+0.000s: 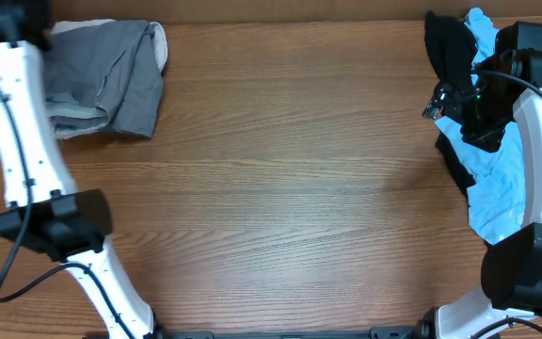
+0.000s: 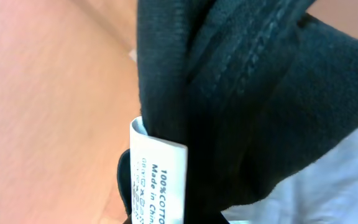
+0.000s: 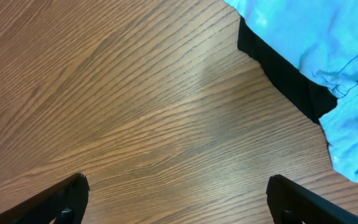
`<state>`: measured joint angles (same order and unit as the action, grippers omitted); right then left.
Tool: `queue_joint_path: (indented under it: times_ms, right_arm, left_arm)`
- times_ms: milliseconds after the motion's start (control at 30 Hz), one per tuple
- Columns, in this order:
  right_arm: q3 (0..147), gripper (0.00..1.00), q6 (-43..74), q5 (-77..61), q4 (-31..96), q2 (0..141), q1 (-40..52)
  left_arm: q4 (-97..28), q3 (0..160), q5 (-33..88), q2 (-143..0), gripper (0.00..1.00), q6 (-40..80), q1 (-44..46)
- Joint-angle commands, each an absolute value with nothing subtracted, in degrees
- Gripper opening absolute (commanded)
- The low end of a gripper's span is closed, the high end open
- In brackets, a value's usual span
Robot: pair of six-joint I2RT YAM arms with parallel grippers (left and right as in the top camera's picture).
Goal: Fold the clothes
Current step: 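Carry the black shirt left and lower it onto the grey garment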
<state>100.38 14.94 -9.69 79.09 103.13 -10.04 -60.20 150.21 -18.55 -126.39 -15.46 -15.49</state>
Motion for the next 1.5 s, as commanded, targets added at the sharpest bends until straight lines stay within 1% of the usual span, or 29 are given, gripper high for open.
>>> queue_joint_path:
  times_ms: [0,67,133,367,500,633,667,700,767,800,833,933,1067,1200,1300,1367,1400,1467]
  right_arm:
    - [100.49,0.95,14.57,-9.98,79.05,102.35,-9.91]
    - [100.49,0.95,14.57,-9.98,79.00,102.35,-9.91]
    - [100.49,0.94,14.63,-9.98,79.02,102.35,-9.91]
    - [100.49,0.94,14.76,-10.00,79.00,102.35,-9.54]
    - [100.49,0.94,14.76,-10.00,78.98,102.35,-9.32]
    - [100.49,0.94,14.76,-10.00,79.00,102.35,-9.32]
    - [100.49,0.94,14.76,-10.00,79.02,102.35,-9.32]
    - [100.49,0.94,14.76,-10.02,79.02,102.35,-9.32]
    - [100.49,0.95,14.76,-10.17,79.05,102.35,-9.32]
    - [100.49,0.95,14.76,-10.17,79.05,102.35,-9.32]
    - [100.49,0.96,14.76,-10.17,79.05,102.35,-9.32]
    - [100.49,0.99,14.76,-10.17,79.05,102.35,-9.32]
    - [100.49,0.99,14.74,-10.17,79.31,102.35,-9.32]
    - [100.49,0.98,14.74,-10.15,79.26,102.35,-9.32]
    - [100.49,0.91,14.72,-10.15,79.26,102.35,-9.32]
    - [100.49,0.82,14.72,-10.15,79.24,102.35,-9.32]
    - [100.49,0.79,14.72,-10.13,79.18,102.35,-9.32]
    - [100.49,0.79,14.72,-10.15,78.81,102.35,-9.32]
  left_arm:
    - [-60.12,151.20,-13.89,-128.86,0.04,-16.75,-18.94]
    - [-61.54,151.20,-10.72,-131.15,0.04,-16.71,-20.38]
    - [-62.81,151.20,-10.24,-132.92,0.04,-15.79,-20.49]
    - [-66.19,151.20,-8.67,-135.55,0.04,-11.07,-18.11]
    - [-67.59,151.17,-4.29,-135.66,0.04,-9.89,-16.38]
    - [-68.29,151.17,2.76,-135.66,0.12,-7.75,-13.98]
    - [-68.42,151.15,3.66,-135.66,0.16,-7.18,-13.30]
    - [-68.55,151.11,4.25,-135.68,0.25,-7.01,-12.78]
    - [-68.71,151.11,4.97,-135.72,0.61,-7.01,-11.62]
    - [-68.73,151.11,4.95,-135.79,0.87,-7.01,-10.92]
    - [-68.60,151.11,4.95,-135.98,1.00,-7.03,-10.28]
    - [-67.75,151.11,4.27,-136.55,1.00,-7.25,-8.64]
    - [-65.17,151.81,4.19,-136.44,1.00,-6.96,-7.97]
    - [-65.91,154.19,4.05,-135.06,1.00,-6.13,-8.58]
    - [-68.18,155.28,4.05,-133.84,1.00,-5.74,-10.17]
    - [-70.30,155.41,4.64,-133.58,1.00,-5.54,-11.40]
    - [-71.46,155.41,5.23,-133.58,1.00,-5.54,-11.86]
    - [-72.97,155.41,5.58,-133.58,1.00,-5.61,-12.45]
